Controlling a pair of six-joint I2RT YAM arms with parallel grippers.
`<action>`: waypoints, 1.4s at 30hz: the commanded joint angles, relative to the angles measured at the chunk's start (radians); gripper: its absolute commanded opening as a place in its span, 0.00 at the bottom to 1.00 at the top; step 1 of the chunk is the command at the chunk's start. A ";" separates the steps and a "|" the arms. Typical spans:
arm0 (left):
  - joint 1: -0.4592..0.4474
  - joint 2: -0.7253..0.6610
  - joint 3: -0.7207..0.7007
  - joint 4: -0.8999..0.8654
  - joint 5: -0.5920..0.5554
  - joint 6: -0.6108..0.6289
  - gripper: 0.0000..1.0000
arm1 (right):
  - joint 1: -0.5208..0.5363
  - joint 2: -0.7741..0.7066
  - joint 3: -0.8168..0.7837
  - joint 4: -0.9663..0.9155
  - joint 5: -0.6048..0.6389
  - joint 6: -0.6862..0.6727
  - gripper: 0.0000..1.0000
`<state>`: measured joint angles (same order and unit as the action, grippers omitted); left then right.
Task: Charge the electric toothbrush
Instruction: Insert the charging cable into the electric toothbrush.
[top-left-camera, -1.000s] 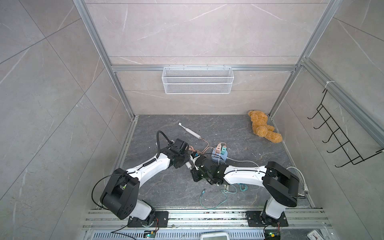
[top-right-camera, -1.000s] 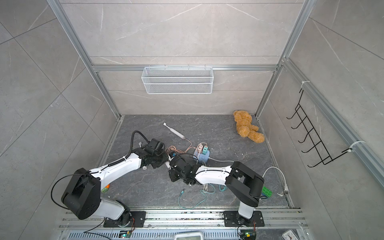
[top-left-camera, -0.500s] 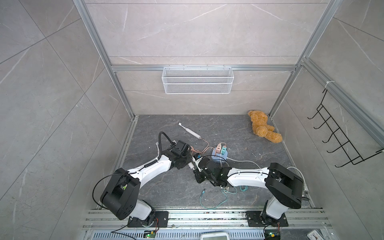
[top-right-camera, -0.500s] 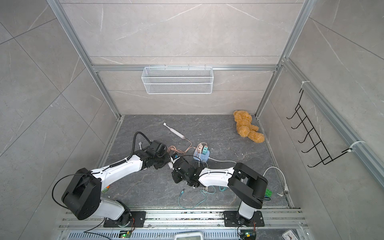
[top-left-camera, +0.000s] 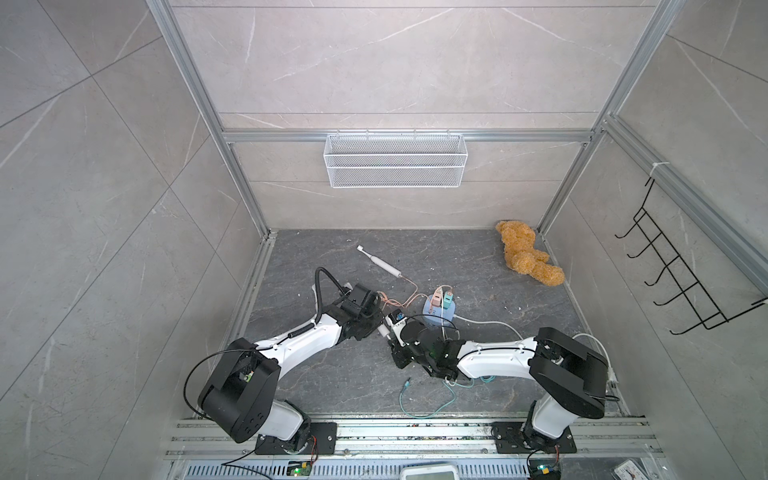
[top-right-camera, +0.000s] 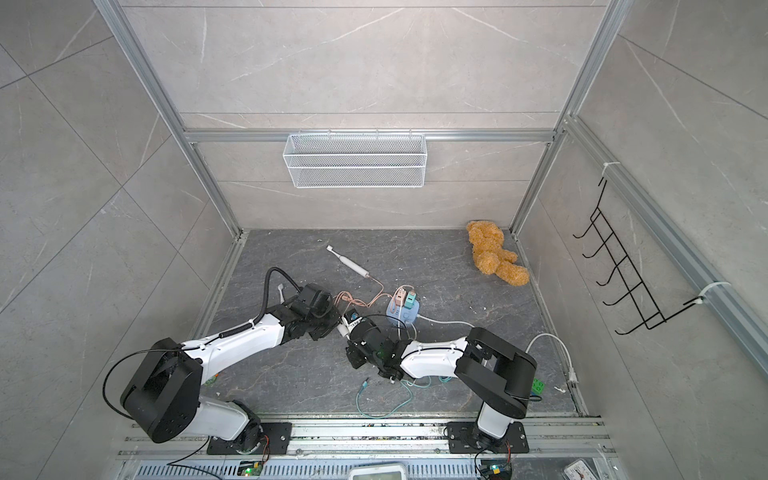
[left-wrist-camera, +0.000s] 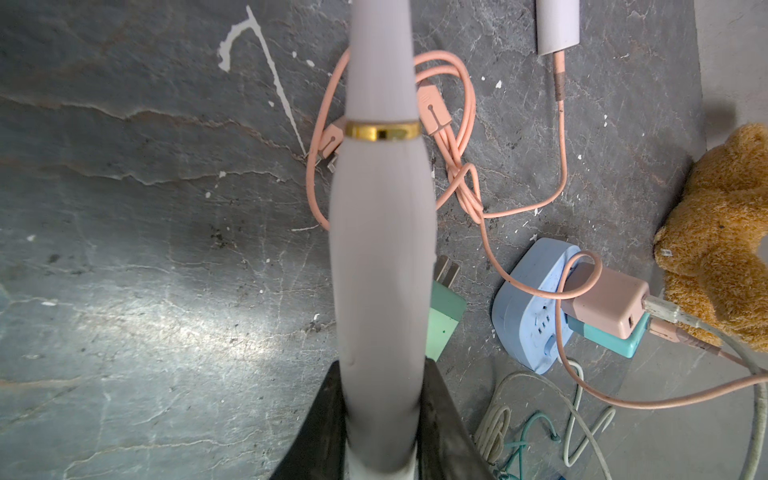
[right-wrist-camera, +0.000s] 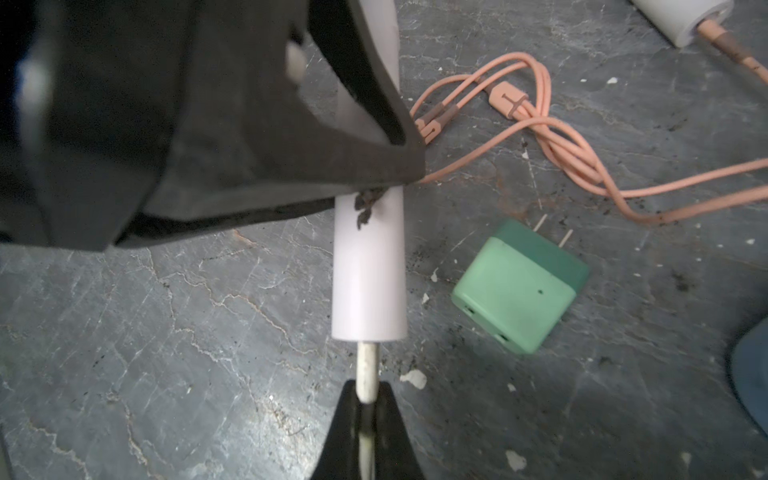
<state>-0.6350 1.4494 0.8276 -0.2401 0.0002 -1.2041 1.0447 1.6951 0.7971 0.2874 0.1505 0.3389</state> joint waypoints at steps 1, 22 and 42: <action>-0.049 -0.012 -0.033 -0.090 0.159 -0.020 0.00 | -0.009 -0.038 0.048 0.253 0.083 -0.052 0.00; -0.017 -0.066 0.008 -0.155 0.113 0.028 0.00 | -0.009 -0.130 -0.019 0.241 0.126 -0.062 0.04; 0.398 0.199 0.484 -0.316 0.169 0.334 0.00 | 0.043 -0.553 -0.111 -0.132 0.287 -0.132 0.73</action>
<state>-0.2916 1.5810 1.2308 -0.5030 0.1143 -0.9600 1.0863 1.1690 0.6678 0.2848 0.3706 0.2466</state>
